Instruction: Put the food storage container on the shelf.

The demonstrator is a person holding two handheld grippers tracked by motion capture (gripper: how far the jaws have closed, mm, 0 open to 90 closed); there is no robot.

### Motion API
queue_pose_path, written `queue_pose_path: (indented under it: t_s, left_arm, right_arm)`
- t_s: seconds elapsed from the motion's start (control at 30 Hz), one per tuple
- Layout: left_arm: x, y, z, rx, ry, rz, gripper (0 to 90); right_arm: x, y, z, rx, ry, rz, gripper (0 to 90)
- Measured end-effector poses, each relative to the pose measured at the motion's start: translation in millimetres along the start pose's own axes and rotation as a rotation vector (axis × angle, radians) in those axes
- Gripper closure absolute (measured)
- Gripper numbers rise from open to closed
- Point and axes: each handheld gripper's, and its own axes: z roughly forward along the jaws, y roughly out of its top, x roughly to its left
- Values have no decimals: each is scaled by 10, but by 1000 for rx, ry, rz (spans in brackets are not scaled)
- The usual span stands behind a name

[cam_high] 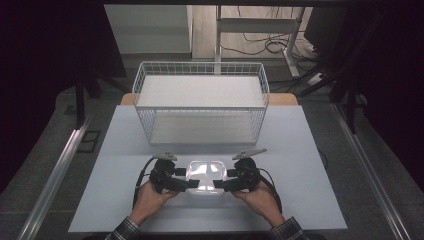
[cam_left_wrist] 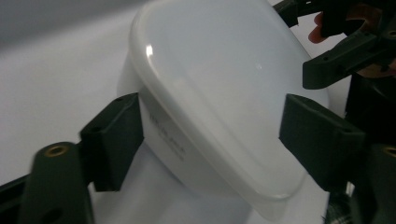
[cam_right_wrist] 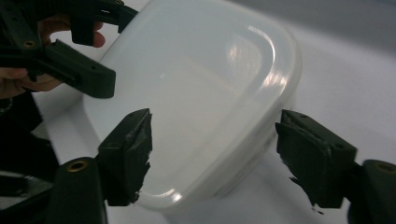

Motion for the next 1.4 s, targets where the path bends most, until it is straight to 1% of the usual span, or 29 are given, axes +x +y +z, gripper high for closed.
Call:
queue_pose_path:
  t_s: [0.03,0.1,0.13,0.17,0.2,0.23,0.3,0.33,0.4,0.47,0.57,0.6,0.63,0.67,0.7,0.77,0.87,0.97,1.03,1.1,1.2,1.23,1.33,1.37,1.4]
  left_arm:
    - [-24,-19,-28,-1,3,2,272]
    - [-91,-45,-99,-8,28,22,367]
    - [-133,-55,-165,-20,56,36,438]
    - [-133,-55,-165,-20,56,36,518]
    - [-143,-66,-187,-21,55,31,539]
    - [-145,-73,-196,-28,53,23,562]
    - [-146,-75,-207,-30,54,5,596]
    - [-150,-76,-216,-35,57,-3,609]
    - [-157,-78,-238,-59,69,-12,667]
    - [-164,-78,-240,-76,74,-24,692]
    - [-170,-93,-245,-98,79,-34,716]
    - [-169,-96,-253,-111,79,-38,734]
    - [-169,-98,-260,-120,87,-35,770]
    - [-184,-98,-252,-120,106,-14,795]
    - [-190,-96,-248,-120,118,-19,796]
    - [-175,-100,-247,-124,118,-25,796]
    - [-171,-91,-260,-136,116,-33,797]
    - [-189,-63,-291,-150,116,-29,797]
    - [-200,-41,-317,-153,117,-24,798]
    - [-204,-10,-344,-160,121,-20,798]
    - [-211,24,-380,-171,124,-15,799]
    - [-221,61,-418,-181,125,-10,799]
    - [-234,112,-461,-191,132,-3,799]
    - [-244,159,-500,-195,137,5,799]
    - [-244,159,-500,-195,137,5,799]
  right_arm:
    - [-1,-11,-18,10,12,13,304]
    - [0,-36,-64,28,30,37,376]
    - [8,-49,-97,29,27,46,430]
    - [8,-49,-97,29,27,46,430]
    - [34,-71,-194,12,6,36,559]
    - [47,-76,-211,10,2,34,573]
    - [72,-93,-234,2,-7,55,603]
    - [73,-99,-240,-2,-5,72,619]
    - [50,-110,-268,-24,7,101,686]
    - [28,-116,-289,-40,18,119,714]
    - [32,-123,-297,-49,13,123,737]
    - [39,-126,-302,-54,4,124,754]
    - [48,-128,-309,-64,-10,118,786]
    - [62,-128,-314,-72,-35,99,789]
    - [86,-126,-307,-74,-68,63,791]
    - [108,-119,-295,-88,-84,49,791]
    - [111,-110,-297,-110,-88,33,791]
    - [121,-75,-337,-138,-86,21,792]
    - [133,-52,-364,-150,-85,13,792]
    - [150,-7,-393,-162,-89,-7,792]
    - [163,37,-417,-174,-89,-14,792]
    - [179,95,-454,-190,-89,-28,793]
    - [193,145,-482,-202,-88,-38,794]
    - [212,219,-519,-215,-94,-57,794]
    - [220,245,-532,-217,-95,-60,793]
